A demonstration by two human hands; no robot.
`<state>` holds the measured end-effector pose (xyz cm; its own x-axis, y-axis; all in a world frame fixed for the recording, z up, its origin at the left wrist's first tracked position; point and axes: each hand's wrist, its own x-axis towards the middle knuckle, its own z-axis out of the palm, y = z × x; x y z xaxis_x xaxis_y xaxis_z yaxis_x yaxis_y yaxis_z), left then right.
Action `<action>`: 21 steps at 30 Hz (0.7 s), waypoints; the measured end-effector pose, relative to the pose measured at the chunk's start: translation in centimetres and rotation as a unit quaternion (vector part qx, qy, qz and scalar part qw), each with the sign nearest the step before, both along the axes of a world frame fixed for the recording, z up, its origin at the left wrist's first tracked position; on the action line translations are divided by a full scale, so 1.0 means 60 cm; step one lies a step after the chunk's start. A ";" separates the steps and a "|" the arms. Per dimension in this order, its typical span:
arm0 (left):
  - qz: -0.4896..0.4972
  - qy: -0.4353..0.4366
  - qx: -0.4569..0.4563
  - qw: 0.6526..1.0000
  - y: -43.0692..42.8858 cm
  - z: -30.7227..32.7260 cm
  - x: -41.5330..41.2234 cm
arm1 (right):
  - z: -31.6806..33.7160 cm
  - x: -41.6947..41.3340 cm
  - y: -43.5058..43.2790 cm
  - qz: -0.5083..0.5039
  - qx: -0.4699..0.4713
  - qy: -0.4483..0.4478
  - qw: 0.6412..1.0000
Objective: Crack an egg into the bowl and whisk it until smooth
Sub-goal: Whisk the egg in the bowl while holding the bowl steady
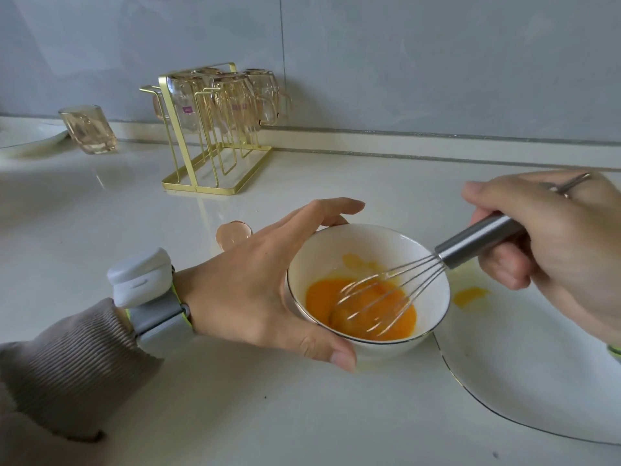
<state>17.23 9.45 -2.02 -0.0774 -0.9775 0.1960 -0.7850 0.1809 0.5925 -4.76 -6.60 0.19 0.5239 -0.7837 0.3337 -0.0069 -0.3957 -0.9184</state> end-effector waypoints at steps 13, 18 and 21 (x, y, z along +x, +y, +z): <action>0.001 0.002 -0.001 1.000 0.001 -0.001 0.002 | 0.000 -0.005 -0.004 -0.011 -0.012 -0.010 1.000; 0.003 0.000 -0.002 1.000 0.000 -0.003 0.002 | 0.000 -0.004 -0.004 0.000 -0.002 -0.006 1.000; 0.006 0.000 -0.003 1.000 0.002 -0.002 0.003 | 0.001 -0.003 -0.005 -0.016 -0.017 0.002 1.000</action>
